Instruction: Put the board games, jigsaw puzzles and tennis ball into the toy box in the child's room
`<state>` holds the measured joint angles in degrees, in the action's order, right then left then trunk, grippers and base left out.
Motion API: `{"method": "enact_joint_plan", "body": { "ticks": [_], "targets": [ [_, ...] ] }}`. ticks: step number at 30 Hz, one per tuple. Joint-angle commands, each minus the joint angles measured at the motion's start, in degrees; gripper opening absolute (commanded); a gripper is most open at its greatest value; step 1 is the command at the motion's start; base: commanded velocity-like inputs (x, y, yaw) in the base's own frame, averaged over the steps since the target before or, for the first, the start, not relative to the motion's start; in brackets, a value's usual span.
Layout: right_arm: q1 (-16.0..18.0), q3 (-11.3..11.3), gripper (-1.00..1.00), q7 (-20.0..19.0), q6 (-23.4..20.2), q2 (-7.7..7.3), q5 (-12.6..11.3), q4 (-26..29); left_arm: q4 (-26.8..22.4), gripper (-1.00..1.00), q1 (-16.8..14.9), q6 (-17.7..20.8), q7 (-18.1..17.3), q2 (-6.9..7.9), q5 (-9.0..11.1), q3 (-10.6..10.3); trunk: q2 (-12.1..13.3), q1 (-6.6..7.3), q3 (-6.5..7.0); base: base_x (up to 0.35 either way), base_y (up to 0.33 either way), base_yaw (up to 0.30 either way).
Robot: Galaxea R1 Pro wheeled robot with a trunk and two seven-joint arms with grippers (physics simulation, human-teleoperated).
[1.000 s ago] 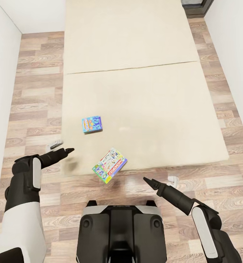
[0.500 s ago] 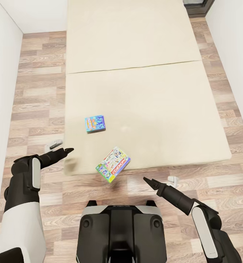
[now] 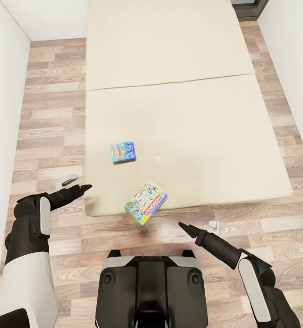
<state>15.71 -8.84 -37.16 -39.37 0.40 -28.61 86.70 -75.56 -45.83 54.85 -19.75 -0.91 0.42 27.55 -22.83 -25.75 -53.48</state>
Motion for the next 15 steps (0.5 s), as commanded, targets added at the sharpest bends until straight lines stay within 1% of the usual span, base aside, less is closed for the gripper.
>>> {"method": "enact_joint_plan", "body": {
  "ticks": [1, 5, 11, 15],
  "targets": [
    [0.0, -0.1, 1.0, -0.1, -0.4, 0.04, -0.2, -0.3, 0.0, 1.0, 0.0, 0.3, -0.2, -0.05, 0.0, 0.2, -0.1, -0.03, -0.06, -0.036, 0.151, 0.0],
    [0.0, -0.2, 1.0, -0.1, -0.4, 0.09, -0.2, -1.9, 0.0, 1.0, 0.0, 0.3, -0.2, -0.05, 0.0, 0.2, -0.1, -0.03, -0.06, -0.021, 0.089, 0.0],
    [0.1, -0.3, 1.0, -0.1, -0.4, 0.12, 0.0, -3.7, 0.0, 1.0, 0.0, 0.3, -0.2, -0.05, 0.0, 0.2, -0.1, -0.03, -0.06, -0.012, 0.032, 0.0],
    [0.1, -0.3, 1.0, 0.6, -0.3, 0.22, -0.1, -4.2, 0.0, 1.0, 0.0, 0.5, -0.2, -0.05, 0.0, 0.2, -0.1, -0.03, -0.06, -0.079, 0.08, 0.0]
  ]
}}
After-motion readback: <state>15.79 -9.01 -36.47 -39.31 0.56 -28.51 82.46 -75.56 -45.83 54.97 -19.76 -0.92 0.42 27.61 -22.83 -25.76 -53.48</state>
